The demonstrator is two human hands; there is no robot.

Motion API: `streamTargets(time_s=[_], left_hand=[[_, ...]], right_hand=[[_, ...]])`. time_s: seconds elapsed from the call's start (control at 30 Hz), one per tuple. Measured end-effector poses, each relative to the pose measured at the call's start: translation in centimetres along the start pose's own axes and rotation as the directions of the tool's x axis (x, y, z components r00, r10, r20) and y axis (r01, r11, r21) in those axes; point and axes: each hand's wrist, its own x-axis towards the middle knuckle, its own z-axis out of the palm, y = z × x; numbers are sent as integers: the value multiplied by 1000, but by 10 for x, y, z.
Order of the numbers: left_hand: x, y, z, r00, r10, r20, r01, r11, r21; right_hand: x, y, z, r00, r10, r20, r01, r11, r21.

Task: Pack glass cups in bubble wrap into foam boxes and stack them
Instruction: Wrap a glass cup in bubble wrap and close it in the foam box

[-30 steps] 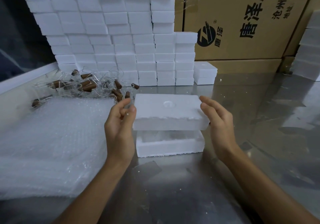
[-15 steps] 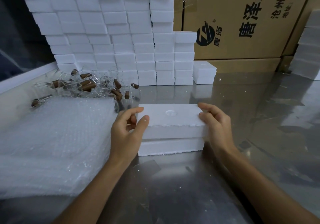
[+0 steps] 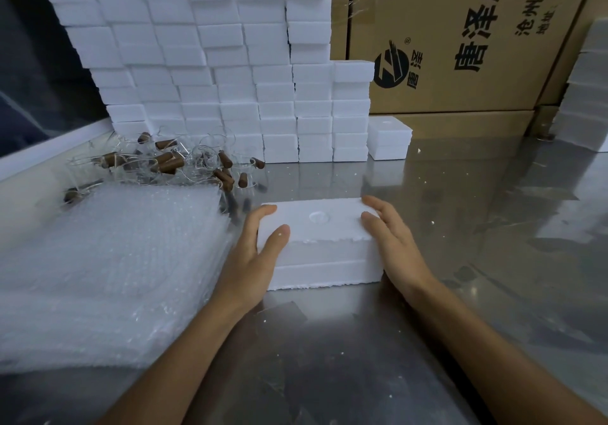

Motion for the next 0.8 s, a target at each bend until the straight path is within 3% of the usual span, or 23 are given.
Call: streamTargets(time_s=[0.13, 0.47, 0.63, 0.8], left_hand=[[-1, -1, -1, 1000, 21, -19, -21, 1000, -10], [5, -10, -4, 996, 84, -12, -82, 991, 105], [4, -6, -7, 995, 96, -34, -92, 989, 112], [2, -6, -12, 993, 112, -48, -105, 986, 132]], right_hand=[[-2, -6, -5, 995, 32, 96, -34, 999, 18], [-2, -8, -11, 984, 41, 175, -50, 998, 49], [0, -6, -29, 948, 18, 319, -20, 1000, 4], [2, -5, -34, 939, -6, 345, -12, 999, 51]])
